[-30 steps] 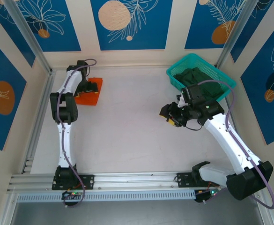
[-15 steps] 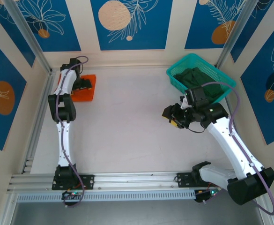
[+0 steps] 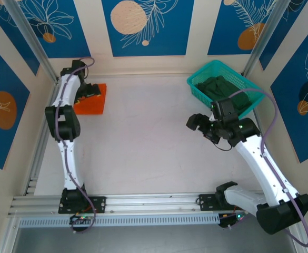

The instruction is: Fold and stack the t-shirts

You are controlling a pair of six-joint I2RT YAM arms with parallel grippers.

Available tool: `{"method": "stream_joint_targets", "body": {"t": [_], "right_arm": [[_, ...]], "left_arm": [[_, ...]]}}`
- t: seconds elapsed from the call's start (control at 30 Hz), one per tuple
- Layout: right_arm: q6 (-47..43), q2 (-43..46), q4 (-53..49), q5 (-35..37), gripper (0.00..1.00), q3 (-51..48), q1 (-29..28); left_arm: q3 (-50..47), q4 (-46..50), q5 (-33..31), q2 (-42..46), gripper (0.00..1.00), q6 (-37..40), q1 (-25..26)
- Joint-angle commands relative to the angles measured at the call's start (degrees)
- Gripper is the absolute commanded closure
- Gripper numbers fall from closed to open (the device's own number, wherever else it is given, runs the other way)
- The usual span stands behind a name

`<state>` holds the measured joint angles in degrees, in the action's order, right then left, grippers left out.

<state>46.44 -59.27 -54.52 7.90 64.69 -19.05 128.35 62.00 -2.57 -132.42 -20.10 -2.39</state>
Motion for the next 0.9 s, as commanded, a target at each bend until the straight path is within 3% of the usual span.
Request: {"method": "stream_joint_targets", "body": {"t": [0.0, 0.1, 0.23, 0.3, 0.37, 0.47, 0.73, 0.87], "right_arm": [[-4.6, 3.2, 2.14, 13.45, 0.02, -3.42, 0.76], [-8.19, 6.64, 7.43, 18.69, 0.01, -8.88, 0.92], [-12.88, 13.86, 18.74, 25.85, 0.01, -20.62, 0.46], [-11.92, 17.67, 23.42, 28.95, 0.01, -26.51, 0.51], [-13.56, 20.71, 27.25, 29.29, 0.01, -31.11, 0.52], [-16.95, 23.04, 30.81, 29.01, 0.01, -35.56, 0.59], [-23.76, 20.08, 32.99, 32.34, 0.01, -38.11, 1.33], [-30.08, 19.09, 43.66, 28.01, 0.01, -42.99, 3.64]], "left_arm": [[-9.41, -7.19, 1.69, 15.65, 0.0, -1.82, 2.65], [-20.31, -13.4, -0.3, 25.61, 0.0, -2.87, 6.23], [-42.93, -29.0, -5.14, 40.98, 0.0, -3.79, 12.51], [-53.02, -33.38, -7.08, 48.0, 0.0, -8.81, 13.92], [-63.13, -39.57, -8.75, 54.44, 0.0, -12.07, 14.77], [-75.74, -47.99, -15.69, 63.09, 0.0, -8.43, 17.25], [-95.35, -58.63, -30.67, 76.56, 0.0, 3.48, 17.13], [-99.57, -61.66, -27.95, 76.82, 0.0, 6.08, 12.79]]}}
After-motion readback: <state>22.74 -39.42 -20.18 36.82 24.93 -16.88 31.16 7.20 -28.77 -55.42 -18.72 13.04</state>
